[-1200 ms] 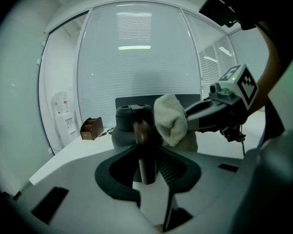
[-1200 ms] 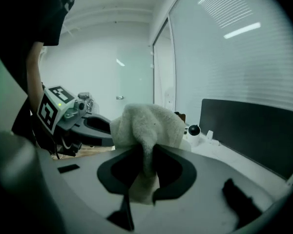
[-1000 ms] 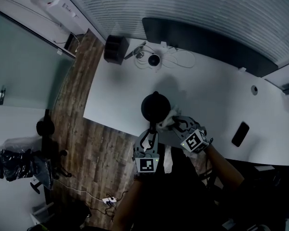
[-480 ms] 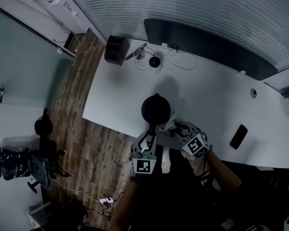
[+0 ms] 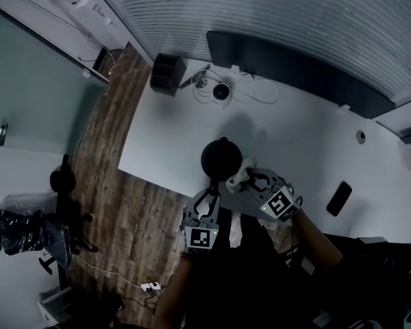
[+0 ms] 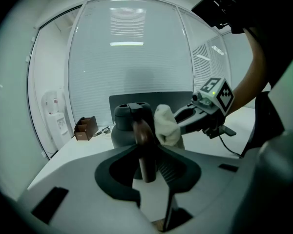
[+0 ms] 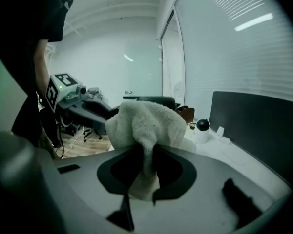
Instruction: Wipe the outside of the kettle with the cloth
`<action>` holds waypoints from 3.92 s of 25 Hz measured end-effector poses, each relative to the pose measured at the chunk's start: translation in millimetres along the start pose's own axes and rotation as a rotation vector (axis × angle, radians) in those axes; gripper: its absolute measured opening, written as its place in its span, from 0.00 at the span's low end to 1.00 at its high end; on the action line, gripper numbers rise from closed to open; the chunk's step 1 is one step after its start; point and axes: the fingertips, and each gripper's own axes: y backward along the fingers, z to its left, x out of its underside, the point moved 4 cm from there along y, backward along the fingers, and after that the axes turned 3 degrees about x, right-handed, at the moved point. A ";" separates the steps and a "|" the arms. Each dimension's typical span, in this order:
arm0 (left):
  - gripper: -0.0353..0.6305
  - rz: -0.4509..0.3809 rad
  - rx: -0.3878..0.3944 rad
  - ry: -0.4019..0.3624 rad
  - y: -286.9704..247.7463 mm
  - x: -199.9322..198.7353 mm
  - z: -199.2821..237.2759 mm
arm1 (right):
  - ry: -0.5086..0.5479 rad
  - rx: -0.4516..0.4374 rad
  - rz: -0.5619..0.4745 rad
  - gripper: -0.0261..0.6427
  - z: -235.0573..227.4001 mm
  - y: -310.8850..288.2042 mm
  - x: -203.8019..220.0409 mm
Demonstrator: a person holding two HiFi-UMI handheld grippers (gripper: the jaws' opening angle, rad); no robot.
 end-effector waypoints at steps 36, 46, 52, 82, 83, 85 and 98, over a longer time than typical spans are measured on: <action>0.23 0.086 0.180 -0.244 9.9 9.2 46.4 | -0.037 -0.019 0.163 0.14 28.0 -48.2 62.2; 0.23 0.082 0.193 -0.238 9.8 10.1 49.6 | -0.018 0.066 0.008 0.14 27.7 11.3 15.3; 0.23 0.082 0.196 -0.245 9.5 9.8 50.1 | 0.038 0.088 -0.038 0.14 5.0 11.0 -25.4; 0.23 0.129 0.342 -0.386 7.3 7.7 68.3 | 0.023 -0.023 -0.062 0.14 -19.3 6.7 -12.3; 0.23 0.128 0.346 -0.375 7.6 7.2 68.4 | 0.042 -0.038 -0.051 0.14 -18.8 0.2 -10.9; 0.23 0.126 0.345 -0.346 8.8 5.6 70.6 | 0.062 -0.054 -0.034 0.14 -17.6 -10.2 -6.2; 0.23 0.162 0.333 -0.363 7.1 6.5 77.5 | -0.017 -0.108 0.138 0.14 1.7 -46.4 61.9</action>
